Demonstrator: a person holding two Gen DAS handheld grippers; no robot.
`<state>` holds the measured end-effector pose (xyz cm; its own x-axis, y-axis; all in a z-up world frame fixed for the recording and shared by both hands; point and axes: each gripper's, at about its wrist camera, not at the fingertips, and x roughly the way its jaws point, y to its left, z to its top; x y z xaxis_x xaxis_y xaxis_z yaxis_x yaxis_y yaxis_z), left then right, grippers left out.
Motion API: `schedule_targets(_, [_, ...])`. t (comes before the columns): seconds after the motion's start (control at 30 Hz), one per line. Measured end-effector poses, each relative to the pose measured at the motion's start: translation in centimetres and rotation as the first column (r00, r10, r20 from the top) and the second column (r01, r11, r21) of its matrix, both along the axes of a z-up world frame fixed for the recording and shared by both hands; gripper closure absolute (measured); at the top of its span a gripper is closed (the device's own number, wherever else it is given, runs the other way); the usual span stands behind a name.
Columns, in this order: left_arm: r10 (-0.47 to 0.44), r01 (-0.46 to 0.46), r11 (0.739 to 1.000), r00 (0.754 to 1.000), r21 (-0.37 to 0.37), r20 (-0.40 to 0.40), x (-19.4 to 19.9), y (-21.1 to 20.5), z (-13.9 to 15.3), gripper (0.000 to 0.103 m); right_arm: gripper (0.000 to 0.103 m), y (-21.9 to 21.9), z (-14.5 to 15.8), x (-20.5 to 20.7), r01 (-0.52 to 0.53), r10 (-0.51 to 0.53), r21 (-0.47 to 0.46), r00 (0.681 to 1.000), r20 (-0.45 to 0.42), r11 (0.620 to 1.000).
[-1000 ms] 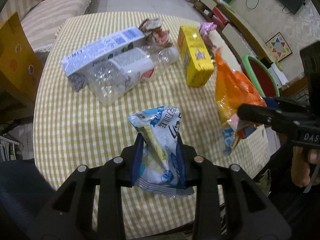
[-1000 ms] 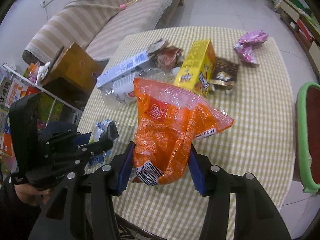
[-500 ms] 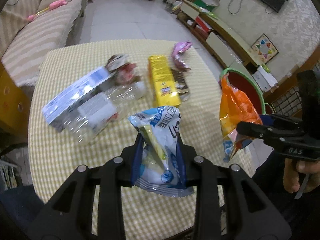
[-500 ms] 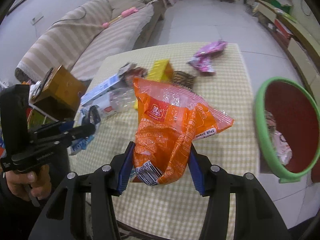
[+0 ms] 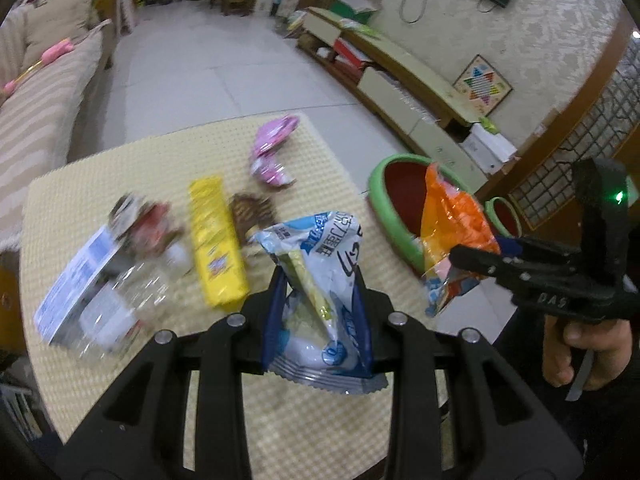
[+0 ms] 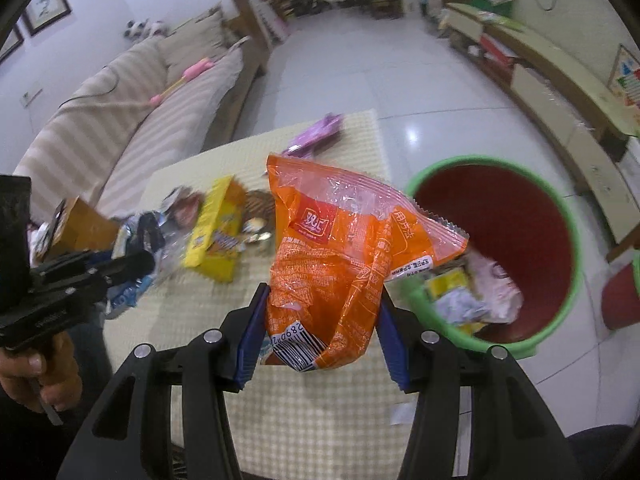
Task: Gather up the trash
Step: 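Carry the blue-white wrapper and orange bag over the green bin and release both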
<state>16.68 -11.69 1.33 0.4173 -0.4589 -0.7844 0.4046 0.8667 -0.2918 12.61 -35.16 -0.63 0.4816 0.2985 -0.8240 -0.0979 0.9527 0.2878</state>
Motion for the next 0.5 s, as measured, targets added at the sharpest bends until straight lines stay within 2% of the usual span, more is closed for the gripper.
schedule_targets(0.13, [-0.053,0.054,0.998,0.999,-0.041,0.011,1.7,-3.3,0.9,0.073,0.054,-2.8,0.4,0.4,0.062,-0.062,-0.035,0.998,0.015,0.997])
schedule_targets(0.3, [-0.129,0.130,0.990,0.991,-0.049,0.028,3.1,-7.8,1.3,0.073,0.054,-6.1,0.3,0.9,0.129,-0.128,-0.062,0.992,0.017,0.990])
schedule_targets(0.5, [-0.180,0.180,0.981,0.984,-0.076,0.004,4.8,-11.8,0.8,0.073,0.054,-9.7,0.0,1.3,0.207,-0.206,-0.075,0.978,0.021,0.975])
